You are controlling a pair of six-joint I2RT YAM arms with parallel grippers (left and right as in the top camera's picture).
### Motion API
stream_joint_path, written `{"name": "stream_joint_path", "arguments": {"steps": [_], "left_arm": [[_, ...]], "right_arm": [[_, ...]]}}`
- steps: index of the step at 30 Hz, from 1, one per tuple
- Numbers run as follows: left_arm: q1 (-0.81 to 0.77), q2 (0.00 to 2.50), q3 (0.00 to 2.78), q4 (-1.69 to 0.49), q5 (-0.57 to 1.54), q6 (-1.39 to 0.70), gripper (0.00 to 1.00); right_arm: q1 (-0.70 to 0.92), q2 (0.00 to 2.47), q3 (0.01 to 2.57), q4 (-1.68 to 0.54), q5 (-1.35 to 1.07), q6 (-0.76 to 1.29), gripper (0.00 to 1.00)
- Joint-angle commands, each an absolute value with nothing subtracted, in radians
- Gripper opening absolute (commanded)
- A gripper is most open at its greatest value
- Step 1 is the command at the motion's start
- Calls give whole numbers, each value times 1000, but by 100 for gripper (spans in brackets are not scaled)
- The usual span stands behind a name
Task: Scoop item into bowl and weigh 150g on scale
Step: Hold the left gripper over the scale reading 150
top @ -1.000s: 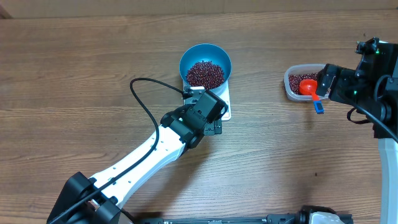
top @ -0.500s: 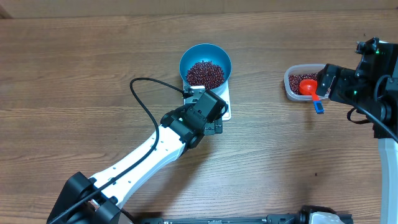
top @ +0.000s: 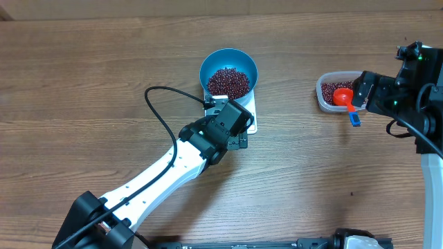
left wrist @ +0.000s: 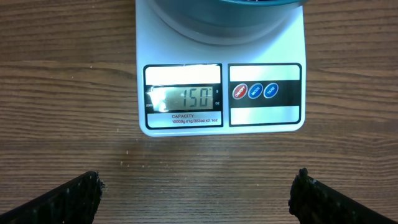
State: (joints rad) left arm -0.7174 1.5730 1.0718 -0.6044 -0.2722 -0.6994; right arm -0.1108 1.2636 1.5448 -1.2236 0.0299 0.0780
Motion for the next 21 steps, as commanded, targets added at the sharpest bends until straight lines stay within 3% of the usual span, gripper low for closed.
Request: {"name": "stream_joint_path", "arguments": {"steps": [1, 21], "left_arm": [[-711, 1582, 1068, -601, -269, -676, 100], [-711, 1582, 1069, -531, -325, -675, 100]], "right_arm": [[-113, 1263, 1571, -1218, 35, 78, 100], [-113, 1263, 1571, -1218, 35, 78, 100]]}}
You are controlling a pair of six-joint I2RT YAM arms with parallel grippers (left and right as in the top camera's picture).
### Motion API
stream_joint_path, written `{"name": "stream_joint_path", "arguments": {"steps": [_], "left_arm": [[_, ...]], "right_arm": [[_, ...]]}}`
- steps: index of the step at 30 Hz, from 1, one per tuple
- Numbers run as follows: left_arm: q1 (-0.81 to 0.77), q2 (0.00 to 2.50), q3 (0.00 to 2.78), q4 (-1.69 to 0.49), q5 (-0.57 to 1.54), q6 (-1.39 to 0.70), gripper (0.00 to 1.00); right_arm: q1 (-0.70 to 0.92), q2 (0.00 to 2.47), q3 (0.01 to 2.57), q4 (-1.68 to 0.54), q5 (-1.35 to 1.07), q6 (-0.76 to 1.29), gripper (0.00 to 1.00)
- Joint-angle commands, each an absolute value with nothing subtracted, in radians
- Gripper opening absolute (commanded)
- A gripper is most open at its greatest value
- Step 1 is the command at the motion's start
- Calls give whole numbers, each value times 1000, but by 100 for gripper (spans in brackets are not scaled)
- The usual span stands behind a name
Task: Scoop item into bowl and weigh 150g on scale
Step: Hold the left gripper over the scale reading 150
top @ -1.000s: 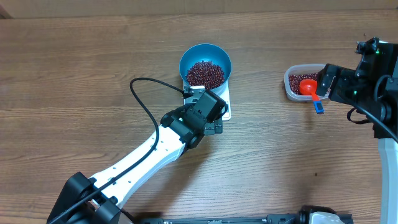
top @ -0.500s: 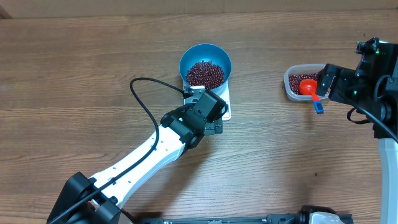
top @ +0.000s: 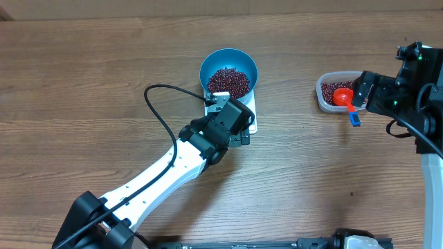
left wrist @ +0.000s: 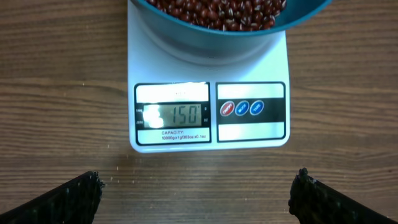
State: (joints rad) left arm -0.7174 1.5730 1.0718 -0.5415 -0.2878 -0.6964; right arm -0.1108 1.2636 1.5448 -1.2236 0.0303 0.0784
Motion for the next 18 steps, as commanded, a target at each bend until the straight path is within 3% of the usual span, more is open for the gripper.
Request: {"name": "stream_joint_path", "arguments": {"steps": [1, 18], "left_arm": [[-711, 1582, 1069, -524, -326, -668, 100], [-711, 1582, 1069, -475, -324, -594, 100]], "right_arm": [[-113, 1263, 1571, -1218, 35, 78, 100], [-113, 1263, 1571, -1218, 35, 78, 100]]}}
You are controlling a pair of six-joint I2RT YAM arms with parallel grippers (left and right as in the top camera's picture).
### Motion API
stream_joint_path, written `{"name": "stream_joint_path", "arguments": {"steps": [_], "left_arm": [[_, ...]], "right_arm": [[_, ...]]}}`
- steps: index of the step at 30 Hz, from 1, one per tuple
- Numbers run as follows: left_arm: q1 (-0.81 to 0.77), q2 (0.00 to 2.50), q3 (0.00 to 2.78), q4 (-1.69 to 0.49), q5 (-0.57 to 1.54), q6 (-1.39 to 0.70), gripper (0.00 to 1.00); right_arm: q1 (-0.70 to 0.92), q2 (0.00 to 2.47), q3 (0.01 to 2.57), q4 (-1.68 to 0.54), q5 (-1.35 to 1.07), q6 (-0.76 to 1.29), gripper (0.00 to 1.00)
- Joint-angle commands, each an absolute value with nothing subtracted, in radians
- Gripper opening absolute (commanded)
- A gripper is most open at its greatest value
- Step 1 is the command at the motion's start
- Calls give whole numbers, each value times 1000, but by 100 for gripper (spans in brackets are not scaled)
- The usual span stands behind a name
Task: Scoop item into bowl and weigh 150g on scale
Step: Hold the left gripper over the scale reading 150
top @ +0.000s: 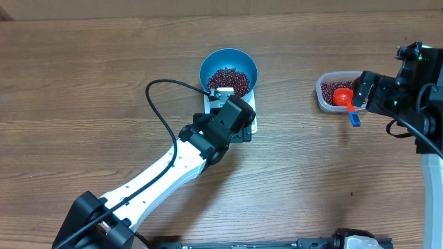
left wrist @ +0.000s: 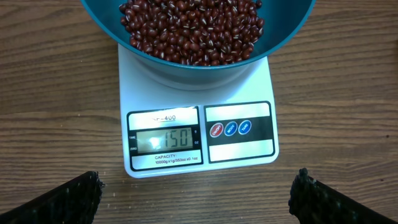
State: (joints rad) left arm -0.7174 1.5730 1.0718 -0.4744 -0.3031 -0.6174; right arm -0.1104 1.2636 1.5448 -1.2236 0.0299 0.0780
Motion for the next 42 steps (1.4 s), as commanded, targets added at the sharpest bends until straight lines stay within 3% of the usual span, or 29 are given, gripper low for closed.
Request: {"name": "stream_joint_path", "arguments": {"steps": [1, 42], "left_arm": [[-711, 1582, 1069, -474, -324, -594, 100], [-712, 1582, 1069, -475, -294, -560, 99]], "right_arm": [[-113, 1263, 1571, -1218, 35, 78, 100], [-113, 1263, 1571, -1218, 35, 78, 100]]}}
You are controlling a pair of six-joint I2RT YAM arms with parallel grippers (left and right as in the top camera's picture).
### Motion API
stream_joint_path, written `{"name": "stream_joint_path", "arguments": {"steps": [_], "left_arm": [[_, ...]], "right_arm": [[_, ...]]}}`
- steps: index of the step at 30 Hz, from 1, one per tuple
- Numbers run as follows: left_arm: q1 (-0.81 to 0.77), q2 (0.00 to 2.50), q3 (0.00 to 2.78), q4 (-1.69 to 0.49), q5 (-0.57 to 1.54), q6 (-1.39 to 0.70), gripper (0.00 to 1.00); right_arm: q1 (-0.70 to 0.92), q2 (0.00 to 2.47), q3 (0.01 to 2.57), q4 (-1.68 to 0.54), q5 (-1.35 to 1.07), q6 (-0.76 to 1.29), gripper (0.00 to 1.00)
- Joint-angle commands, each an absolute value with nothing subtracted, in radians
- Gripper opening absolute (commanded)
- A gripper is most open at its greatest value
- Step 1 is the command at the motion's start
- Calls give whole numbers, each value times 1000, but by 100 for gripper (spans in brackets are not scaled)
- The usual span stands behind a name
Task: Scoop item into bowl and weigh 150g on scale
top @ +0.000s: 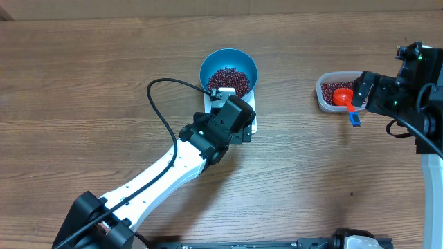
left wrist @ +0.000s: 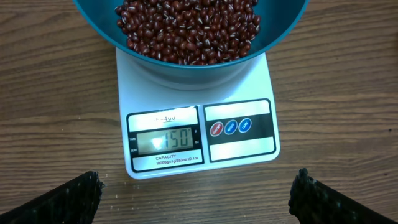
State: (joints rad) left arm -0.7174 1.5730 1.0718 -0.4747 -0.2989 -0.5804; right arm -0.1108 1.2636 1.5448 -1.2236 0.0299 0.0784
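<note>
A blue bowl (top: 228,72) full of red beans (left wrist: 186,28) stands on the white scale (left wrist: 199,134). The scale's display (left wrist: 165,140) reads 150. My left gripper (left wrist: 196,199) hovers over the table just in front of the scale, open, with nothing between its fingertips (left wrist: 78,196). In the overhead view the left gripper (top: 234,124) covers most of the scale. A red scoop (top: 342,95) with a blue handle end lies in the bean container (top: 329,90). My right gripper (top: 361,91) is right at the scoop's handle, its fingers hidden.
The left arm's black cable (top: 160,117) arcs over the table left of the scale. The right arm's body (top: 415,97) fills the right edge. The scale's three round buttons (left wrist: 231,127) sit beside the display.
Hardly anything differs. The left wrist view has shifted slightly, so a little less of the bowl shows. The display still reads 150 and the right arm has not moved.
First my open left gripper was close to the scale's front, seeing only the bowl's base. Then it stood further back, with the beans showing, then most of the bowl. The display read 150 at every moment. The right arm and scoop stayed at the container.
</note>
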Motion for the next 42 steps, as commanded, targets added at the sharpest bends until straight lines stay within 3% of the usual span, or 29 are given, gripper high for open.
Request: {"name": "stream_joint_path", "arguments": {"steps": [1, 25, 42], "left_arm": [[-712, 1582, 1069, -474, -294, -561, 100], [-725, 1570, 1069, -516, -261, -561, 100], [-766, 1361, 1066, -597, -265, -561, 99]], "right_arm": [[-113, 1263, 1571, -1218, 35, 78, 100], [-113, 1263, 1571, -1218, 35, 78, 100], [-113, 1263, 1571, -1218, 35, 78, 100]]}}
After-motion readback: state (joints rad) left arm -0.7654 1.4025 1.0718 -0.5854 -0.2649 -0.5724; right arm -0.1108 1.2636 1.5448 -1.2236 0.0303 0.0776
